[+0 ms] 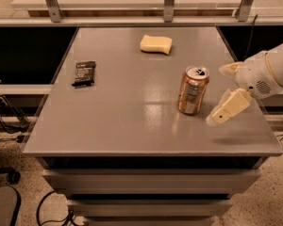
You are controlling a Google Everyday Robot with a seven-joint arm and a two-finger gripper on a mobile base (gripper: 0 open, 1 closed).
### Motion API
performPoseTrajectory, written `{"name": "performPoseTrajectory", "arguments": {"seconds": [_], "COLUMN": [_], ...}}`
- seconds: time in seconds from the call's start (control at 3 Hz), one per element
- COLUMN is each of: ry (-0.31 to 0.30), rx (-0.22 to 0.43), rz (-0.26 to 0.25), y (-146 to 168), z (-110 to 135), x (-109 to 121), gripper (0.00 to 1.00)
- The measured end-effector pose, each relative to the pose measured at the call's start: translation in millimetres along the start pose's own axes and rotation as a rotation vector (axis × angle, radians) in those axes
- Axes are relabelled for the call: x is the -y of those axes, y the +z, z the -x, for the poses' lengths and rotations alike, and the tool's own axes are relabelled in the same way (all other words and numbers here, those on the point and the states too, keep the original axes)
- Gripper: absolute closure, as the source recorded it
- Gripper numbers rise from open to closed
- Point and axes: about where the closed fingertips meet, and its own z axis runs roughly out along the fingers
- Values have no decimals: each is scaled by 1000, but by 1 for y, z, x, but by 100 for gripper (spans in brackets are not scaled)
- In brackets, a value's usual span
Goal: Move orange can near rxbar chocolate
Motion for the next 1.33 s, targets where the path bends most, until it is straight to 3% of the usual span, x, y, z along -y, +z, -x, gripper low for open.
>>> {"name": "performPoseTrajectory", "arguments": {"seconds": [0.33, 0.67, 1.33], "ry": [8, 17, 12], "rx": [58, 114, 195], "rz": [14, 37, 84], "y": [4, 8, 15], "z": [8, 15, 29], "x": [0, 0, -5], "gripper": [0, 17, 64]}}
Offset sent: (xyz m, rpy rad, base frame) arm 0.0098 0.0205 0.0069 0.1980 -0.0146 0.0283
